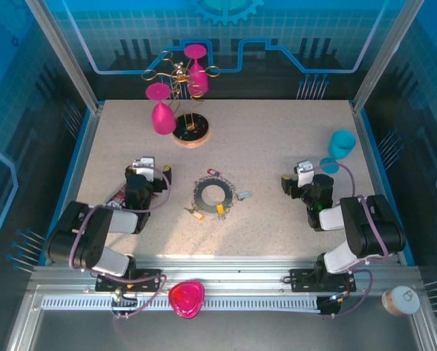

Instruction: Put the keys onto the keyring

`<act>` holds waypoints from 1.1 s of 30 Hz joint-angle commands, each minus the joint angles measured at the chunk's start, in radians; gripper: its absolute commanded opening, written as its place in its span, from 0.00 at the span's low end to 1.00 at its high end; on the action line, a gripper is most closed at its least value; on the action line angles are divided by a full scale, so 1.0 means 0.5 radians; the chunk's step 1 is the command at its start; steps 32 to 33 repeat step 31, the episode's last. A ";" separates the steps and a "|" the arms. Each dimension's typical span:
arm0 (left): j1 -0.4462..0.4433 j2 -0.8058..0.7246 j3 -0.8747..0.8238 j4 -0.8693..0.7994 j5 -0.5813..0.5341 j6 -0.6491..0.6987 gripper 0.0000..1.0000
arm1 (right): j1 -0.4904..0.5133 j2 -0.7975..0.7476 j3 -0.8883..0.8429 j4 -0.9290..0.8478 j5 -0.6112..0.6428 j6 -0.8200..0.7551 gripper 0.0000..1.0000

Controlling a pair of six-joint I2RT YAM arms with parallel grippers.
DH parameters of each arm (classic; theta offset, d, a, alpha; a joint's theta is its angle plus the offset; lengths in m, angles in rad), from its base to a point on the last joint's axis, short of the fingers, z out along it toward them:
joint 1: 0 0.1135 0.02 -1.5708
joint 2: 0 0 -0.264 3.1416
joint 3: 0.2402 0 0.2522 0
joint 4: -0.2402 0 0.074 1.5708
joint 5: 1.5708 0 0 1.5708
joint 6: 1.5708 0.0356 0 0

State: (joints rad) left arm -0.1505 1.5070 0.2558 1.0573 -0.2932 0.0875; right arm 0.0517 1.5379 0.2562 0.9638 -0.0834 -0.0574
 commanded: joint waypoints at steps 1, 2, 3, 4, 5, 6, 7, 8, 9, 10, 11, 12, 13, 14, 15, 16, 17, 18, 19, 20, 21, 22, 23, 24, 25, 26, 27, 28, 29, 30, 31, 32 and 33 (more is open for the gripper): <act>0.066 0.199 -0.091 0.547 0.090 0.013 0.99 | -0.023 -0.003 0.056 0.267 -0.112 0.011 0.64; 0.059 0.232 -0.091 0.606 0.087 0.036 0.99 | -0.024 -0.016 0.099 0.167 -0.104 0.004 0.64; 0.063 0.182 -0.081 0.495 0.116 0.015 0.99 | -0.023 -0.008 0.143 0.099 -0.081 0.018 0.64; 0.065 0.145 -0.041 0.362 0.116 0.004 0.99 | -0.024 -0.004 0.176 0.039 -0.048 0.035 0.65; 0.074 0.144 0.004 0.282 0.111 -0.002 0.99 | -0.026 -0.009 0.208 -0.028 -0.018 0.046 0.66; 0.086 0.137 0.040 0.217 0.091 -0.023 0.99 | -0.032 -0.002 0.237 -0.067 -0.003 0.063 0.67; 0.086 0.127 0.066 0.152 0.042 -0.042 0.99 | -0.038 -0.002 0.270 -0.137 -0.002 0.070 0.68; 0.087 0.130 0.072 0.152 0.006 -0.049 0.99 | -0.047 0.001 0.280 -0.151 0.000 0.082 0.70; 0.086 0.134 0.064 0.177 0.004 -0.047 0.99 | -0.065 0.004 0.274 -0.128 0.001 0.106 0.73; 0.086 0.134 0.062 0.173 0.008 -0.047 0.99 | -0.077 -0.001 0.271 -0.133 0.004 0.116 0.74; 0.086 0.136 0.073 0.153 0.004 -0.050 0.99 | -0.077 0.004 0.267 -0.119 0.001 0.118 0.75; 0.088 0.130 0.090 0.113 0.000 -0.057 0.99 | -0.077 0.001 0.269 -0.127 0.003 0.118 0.76; 0.093 0.128 0.112 0.071 -0.006 -0.065 0.99 | -0.078 0.004 0.271 -0.125 0.004 0.117 0.77; 0.096 0.125 0.124 0.045 -0.006 -0.069 0.99 | -0.079 0.001 0.271 -0.128 0.004 0.117 0.78; 0.097 0.125 0.121 0.049 -0.008 -0.071 0.99 | -0.077 0.004 0.271 -0.129 0.005 0.116 0.79; 0.098 0.128 0.118 0.059 -0.008 -0.068 0.99 | -0.077 0.003 0.273 -0.130 0.005 0.117 0.80; 0.098 0.128 0.123 0.048 -0.005 -0.071 0.99 | -0.078 0.004 0.275 -0.133 0.006 0.117 0.81; 0.104 0.126 0.135 0.027 0.005 -0.076 0.99 | -0.077 0.004 0.277 -0.136 0.009 0.115 0.82; 0.113 0.123 0.143 0.002 0.020 -0.087 0.99 | -0.075 0.004 0.278 -0.141 0.015 0.117 0.83; 0.129 0.119 0.167 -0.045 0.047 -0.102 0.99 | -0.073 0.004 0.279 -0.143 0.016 0.116 0.83; 0.156 0.107 0.193 -0.119 0.094 -0.127 0.99 | -0.076 0.004 0.279 -0.142 0.018 0.117 0.85; 0.186 0.108 0.221 -0.179 0.145 -0.145 0.99 | -0.073 0.003 0.283 -0.147 0.021 0.118 0.86; 0.226 0.103 0.252 -0.248 0.243 -0.170 0.99 | -0.073 0.004 0.288 -0.154 0.031 0.115 0.88; 0.274 0.093 0.267 -0.293 0.336 -0.191 0.99 | -0.067 0.004 0.286 -0.160 0.042 0.112 0.89; 0.277 0.101 0.263 -0.276 0.337 -0.188 0.99 | -0.063 0.004 0.288 -0.160 0.047 0.112 0.92; 0.277 0.095 0.267 -0.285 0.337 -0.190 0.99 | -0.063 0.004 0.288 -0.161 0.050 0.112 0.96; 0.276 0.097 0.264 -0.278 0.337 -0.189 0.99 | -0.059 0.004 0.288 -0.161 0.053 0.109 1.00; 0.277 0.097 0.262 -0.275 0.338 -0.186 0.99 | -0.060 0.004 0.287 -0.160 0.056 0.109 1.00; 0.276 0.097 0.259 -0.263 0.341 -0.185 0.99 | -0.057 0.004 0.287 -0.157 0.059 0.108 1.00; 0.274 0.097 0.255 -0.258 0.351 -0.179 0.99 | -0.057 0.002 0.282 -0.152 0.059 0.106 1.00; 0.273 0.097 0.260 -0.268 0.368 -0.175 0.99 | -0.057 0.001 0.279 -0.148 0.060 0.107 1.00; 0.273 0.097 0.260 -0.268 0.368 -0.175 0.99 | -0.057 0.001 0.279 -0.148 0.060 0.107 1.00; 0.273 0.097 0.260 -0.268 0.368 -0.175 0.99 | -0.057 0.001 0.279 -0.148 0.060 0.107 1.00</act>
